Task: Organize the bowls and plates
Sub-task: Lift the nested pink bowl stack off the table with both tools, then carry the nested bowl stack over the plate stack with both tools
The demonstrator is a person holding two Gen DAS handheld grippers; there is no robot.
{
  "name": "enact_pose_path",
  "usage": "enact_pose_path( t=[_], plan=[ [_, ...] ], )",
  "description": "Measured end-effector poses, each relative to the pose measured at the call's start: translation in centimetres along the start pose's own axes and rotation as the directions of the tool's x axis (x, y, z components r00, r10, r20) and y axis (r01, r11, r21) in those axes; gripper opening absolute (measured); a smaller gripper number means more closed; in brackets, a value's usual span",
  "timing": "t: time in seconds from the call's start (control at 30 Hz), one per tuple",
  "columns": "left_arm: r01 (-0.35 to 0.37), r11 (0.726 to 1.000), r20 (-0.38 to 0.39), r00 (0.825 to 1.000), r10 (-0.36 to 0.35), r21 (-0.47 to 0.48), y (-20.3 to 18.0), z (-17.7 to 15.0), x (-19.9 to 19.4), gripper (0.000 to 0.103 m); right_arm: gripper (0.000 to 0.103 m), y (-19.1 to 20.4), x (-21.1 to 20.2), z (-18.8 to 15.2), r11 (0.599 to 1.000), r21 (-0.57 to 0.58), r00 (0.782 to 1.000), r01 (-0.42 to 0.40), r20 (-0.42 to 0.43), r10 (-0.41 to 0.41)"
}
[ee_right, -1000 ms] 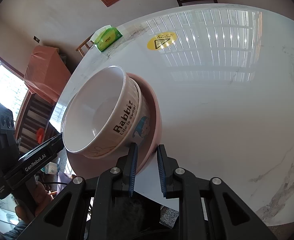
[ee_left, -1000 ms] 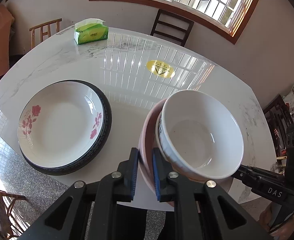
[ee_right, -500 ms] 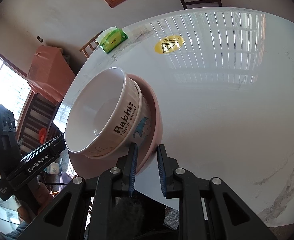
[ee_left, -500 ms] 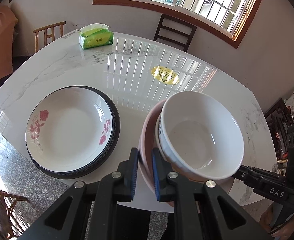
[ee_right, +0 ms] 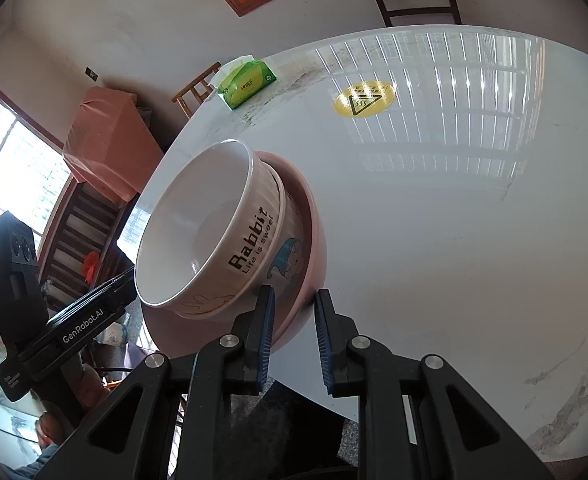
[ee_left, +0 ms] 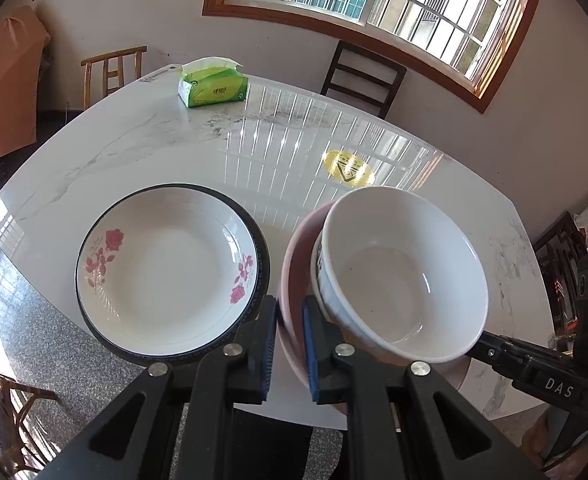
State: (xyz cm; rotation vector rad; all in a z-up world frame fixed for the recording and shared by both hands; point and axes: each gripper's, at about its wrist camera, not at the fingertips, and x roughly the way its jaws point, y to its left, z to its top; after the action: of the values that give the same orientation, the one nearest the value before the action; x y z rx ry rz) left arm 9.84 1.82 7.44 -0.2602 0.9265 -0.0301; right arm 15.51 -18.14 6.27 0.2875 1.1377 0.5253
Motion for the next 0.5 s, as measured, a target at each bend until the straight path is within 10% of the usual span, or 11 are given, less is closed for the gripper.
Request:
enact_pose_path(
  t=[0.5],
  plan=[
    [-0.027,0.999,0.014,1.0,0.027,-0.027,2.2,0.4,1.0,0.016,0.005,1.3,1.6,0.6,0.998,0.018,0.998,-0.052,-0.042,0.052]
  ],
)
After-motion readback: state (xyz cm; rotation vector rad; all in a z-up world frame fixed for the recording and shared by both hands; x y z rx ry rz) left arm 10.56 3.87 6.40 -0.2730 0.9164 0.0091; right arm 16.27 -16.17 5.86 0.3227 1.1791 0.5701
